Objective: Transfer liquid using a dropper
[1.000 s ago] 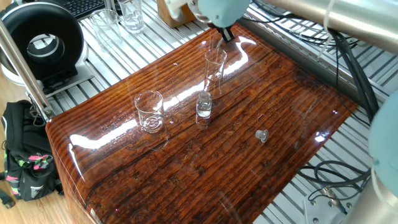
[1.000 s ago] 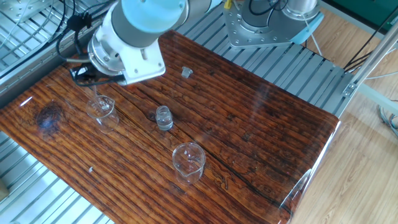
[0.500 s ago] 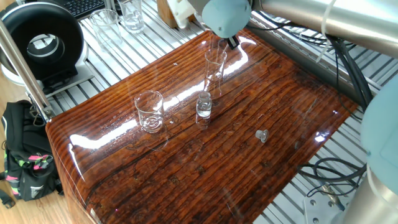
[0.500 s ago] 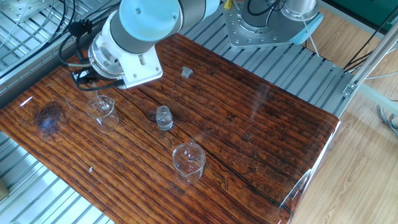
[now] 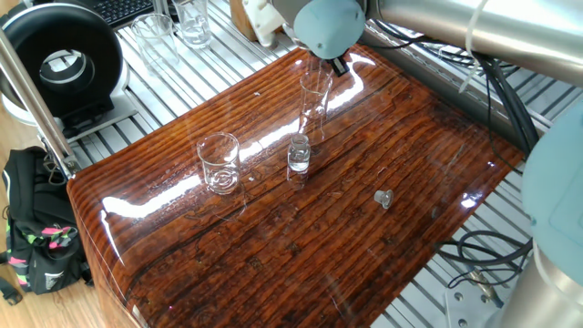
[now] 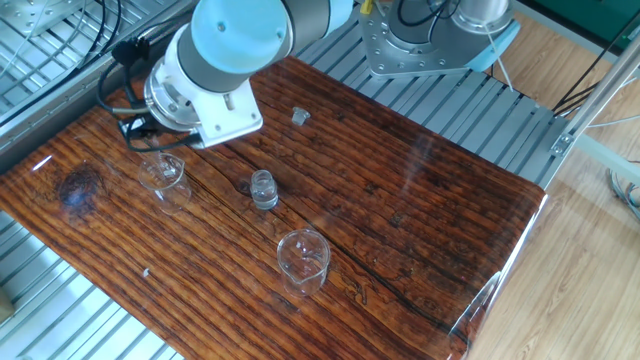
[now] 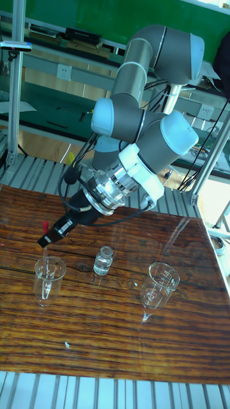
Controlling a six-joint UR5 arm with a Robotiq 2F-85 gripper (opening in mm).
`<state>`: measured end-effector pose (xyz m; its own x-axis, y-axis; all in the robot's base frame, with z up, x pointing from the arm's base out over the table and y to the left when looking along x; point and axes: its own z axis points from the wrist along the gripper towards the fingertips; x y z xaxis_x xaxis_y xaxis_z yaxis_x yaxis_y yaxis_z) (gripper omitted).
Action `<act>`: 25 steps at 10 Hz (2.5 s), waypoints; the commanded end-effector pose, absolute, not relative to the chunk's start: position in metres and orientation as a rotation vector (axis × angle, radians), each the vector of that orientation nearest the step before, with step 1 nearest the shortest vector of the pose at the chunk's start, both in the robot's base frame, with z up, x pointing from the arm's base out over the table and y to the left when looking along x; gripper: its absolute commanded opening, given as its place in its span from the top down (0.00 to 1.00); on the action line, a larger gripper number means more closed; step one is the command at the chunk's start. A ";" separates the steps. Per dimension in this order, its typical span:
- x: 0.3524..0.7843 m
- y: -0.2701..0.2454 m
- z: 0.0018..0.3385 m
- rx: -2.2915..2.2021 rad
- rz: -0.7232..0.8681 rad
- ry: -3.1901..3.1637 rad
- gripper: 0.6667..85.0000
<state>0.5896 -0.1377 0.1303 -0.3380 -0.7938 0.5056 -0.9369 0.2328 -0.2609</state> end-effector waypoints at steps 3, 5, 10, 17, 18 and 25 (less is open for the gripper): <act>0.599 -0.128 0.123 1.642 0.768 -2.247 0.98; 0.601 -0.125 0.120 1.641 0.764 -2.251 0.98; 0.608 -0.117 0.113 1.659 0.760 -2.268 0.98; 0.611 -0.120 0.100 1.668 0.777 -2.274 0.98; 0.612 -0.121 0.100 1.671 0.782 -2.275 0.98; 0.617 -0.123 0.097 1.693 0.806 -2.279 0.98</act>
<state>0.6167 -0.1231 0.0995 -0.3240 -0.8220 0.4683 -0.9320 0.1924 -0.3071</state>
